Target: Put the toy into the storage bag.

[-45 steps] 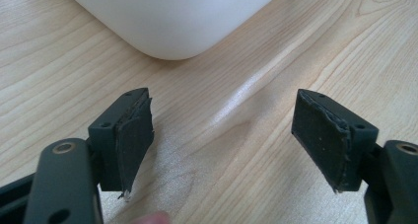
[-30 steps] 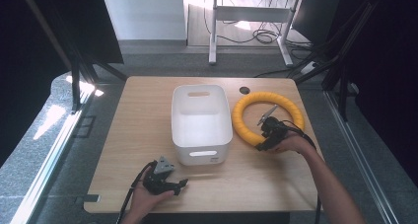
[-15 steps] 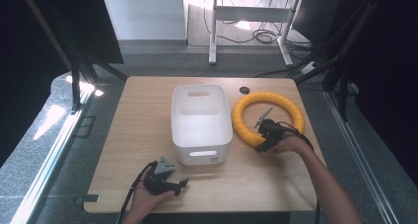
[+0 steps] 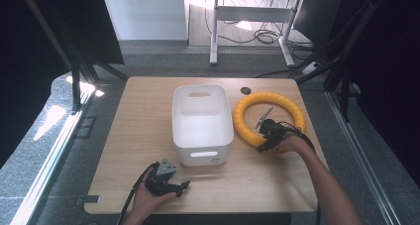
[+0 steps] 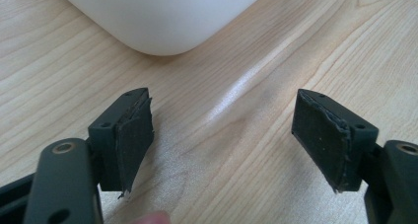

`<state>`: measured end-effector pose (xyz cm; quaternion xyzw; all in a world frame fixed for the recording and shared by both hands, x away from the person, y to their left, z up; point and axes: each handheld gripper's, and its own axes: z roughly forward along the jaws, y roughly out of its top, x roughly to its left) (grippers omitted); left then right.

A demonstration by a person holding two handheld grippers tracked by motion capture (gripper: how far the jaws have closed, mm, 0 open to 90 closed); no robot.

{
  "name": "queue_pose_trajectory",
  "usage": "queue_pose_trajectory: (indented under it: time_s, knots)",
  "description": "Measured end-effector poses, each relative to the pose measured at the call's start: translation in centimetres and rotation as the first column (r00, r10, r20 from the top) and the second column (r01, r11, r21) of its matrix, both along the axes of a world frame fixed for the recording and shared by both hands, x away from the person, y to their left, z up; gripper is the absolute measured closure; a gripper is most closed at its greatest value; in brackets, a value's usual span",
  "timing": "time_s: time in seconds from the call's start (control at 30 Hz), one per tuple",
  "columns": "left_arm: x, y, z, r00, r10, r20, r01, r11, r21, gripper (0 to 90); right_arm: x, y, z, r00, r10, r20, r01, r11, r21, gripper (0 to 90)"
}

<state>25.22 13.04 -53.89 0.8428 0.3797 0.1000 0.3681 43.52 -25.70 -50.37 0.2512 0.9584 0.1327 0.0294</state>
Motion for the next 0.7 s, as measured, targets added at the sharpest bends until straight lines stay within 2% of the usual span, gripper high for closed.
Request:
queue_pose_trajectory:
  time_s: [0.23, 0.4, 0.7]
  knots:
    - [0.04, 0.09, 0.01, 1.0000, 0.000, 0.003, 0.000, 1.0000, 0.001, 23.9, 0.57, 0.28, 0.15, 0.9991, 0.023, -0.036, -0.023, 0.999, -0.026, 47.9]
    - [0.04, 0.14, 0.03, 1.0000, 0.001, 0.003, -0.001, 1.0000, 0.000, 23.8, 0.51, 0.26, 0.21, 0.9990, 0.011, -0.044, -0.011, 1.000, -0.011, 48.3]
    - [0.04, 0.17, 0.09, 1.0000, 0.000, 0.009, 0.000, 1.0000, -0.001, 23.8, 0.44, 0.92, 0.74, 0.9984, 0.006, -0.056, -0.003, 0.999, 0.048, 50.0]
